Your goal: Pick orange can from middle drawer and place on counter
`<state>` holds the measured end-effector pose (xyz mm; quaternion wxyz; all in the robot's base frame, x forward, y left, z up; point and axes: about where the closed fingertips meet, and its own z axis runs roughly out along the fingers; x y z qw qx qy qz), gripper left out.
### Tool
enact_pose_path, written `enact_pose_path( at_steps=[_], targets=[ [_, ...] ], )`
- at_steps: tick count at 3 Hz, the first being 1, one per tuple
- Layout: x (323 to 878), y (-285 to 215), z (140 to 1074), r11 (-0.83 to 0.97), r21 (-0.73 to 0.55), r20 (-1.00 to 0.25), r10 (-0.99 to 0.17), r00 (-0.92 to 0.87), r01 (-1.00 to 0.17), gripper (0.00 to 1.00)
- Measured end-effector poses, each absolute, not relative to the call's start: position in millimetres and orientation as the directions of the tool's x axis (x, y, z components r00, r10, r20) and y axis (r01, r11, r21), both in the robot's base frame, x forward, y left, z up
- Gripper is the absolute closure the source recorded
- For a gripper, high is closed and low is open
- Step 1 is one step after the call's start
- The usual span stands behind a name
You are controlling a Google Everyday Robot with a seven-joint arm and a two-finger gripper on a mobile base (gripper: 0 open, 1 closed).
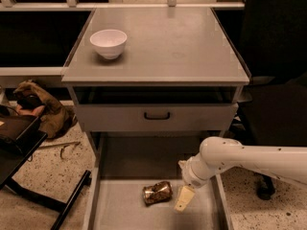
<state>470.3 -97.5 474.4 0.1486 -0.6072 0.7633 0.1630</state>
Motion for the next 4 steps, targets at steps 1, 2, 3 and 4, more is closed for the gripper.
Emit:
enact_pose_path(
  at_steps=[1,2,3,4],
  targets=[
    [469.8,-91.8,467.4,0.199,0.076,-0.425,-0.880,-0.212,-0.977,0.00],
    [473.0,-63.3,446.1,0.132,0.089,-0.432,-0.888,-0.158,-0.987,0.00],
    [470.7,-32.6,418.4,0.061,0.119,-0.450,-0.887,-0.108,-0.991,0.00],
    [466.7,-10.4,401.9,0.007,0.128,-0.466,-0.882,-0.067,-0.992,0.00]
  ],
)
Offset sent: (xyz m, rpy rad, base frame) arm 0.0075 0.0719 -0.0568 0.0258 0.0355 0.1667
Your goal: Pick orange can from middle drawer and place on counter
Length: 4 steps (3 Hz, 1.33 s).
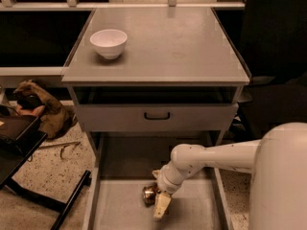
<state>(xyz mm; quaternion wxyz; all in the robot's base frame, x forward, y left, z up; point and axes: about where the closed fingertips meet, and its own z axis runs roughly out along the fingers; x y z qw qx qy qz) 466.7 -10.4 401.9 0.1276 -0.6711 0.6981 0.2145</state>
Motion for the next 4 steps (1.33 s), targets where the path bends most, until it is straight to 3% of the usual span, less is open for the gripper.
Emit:
enact_pose_path(
  at_steps=[3,4],
  targets=[
    [474.1,-7.9,364.0,0.006,0.141,-0.493,-0.867,-0.075,-0.990,0.00],
    [474.1,-7.8,363.8,0.006,0.141,-0.493,-0.866,-0.075,-0.990,0.19]
  ],
)
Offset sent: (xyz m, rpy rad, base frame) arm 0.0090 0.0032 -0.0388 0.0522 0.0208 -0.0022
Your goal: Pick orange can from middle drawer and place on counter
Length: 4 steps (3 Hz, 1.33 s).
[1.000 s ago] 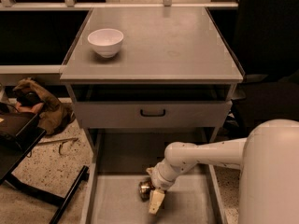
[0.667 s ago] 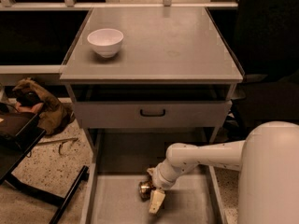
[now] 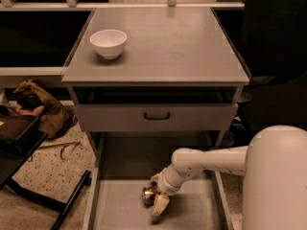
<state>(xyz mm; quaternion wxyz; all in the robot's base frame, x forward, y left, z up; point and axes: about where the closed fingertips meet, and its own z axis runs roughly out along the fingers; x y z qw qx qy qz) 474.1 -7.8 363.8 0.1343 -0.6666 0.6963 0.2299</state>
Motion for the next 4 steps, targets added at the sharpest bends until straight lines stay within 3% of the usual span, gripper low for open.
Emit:
enact_pose_path(
  at_steps=[3,4],
  targets=[
    [474.1,-7.8,363.8,0.006,0.141,-0.493,-0.866,-0.075,-0.990,0.88],
    [476.2,-9.5,387.4,0.025,0.128,-0.495,-0.865,-0.086,-0.991,1.00]
  ],
)
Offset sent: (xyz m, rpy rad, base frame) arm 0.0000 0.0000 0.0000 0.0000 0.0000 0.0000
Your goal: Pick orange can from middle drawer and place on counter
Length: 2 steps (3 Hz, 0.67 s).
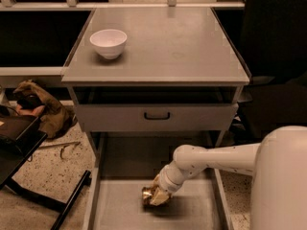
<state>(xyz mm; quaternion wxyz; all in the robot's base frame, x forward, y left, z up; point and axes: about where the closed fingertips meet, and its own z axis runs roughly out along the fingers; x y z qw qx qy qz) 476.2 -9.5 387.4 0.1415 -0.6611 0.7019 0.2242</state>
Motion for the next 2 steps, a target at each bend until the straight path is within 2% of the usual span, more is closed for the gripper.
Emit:
enact_pose_path(
  at_steps=[2],
  targets=[
    [489.4,14.7,510.9,0.006,0.005,-0.470,-0.882,-0.008,-1.000,1.00]
  ],
)
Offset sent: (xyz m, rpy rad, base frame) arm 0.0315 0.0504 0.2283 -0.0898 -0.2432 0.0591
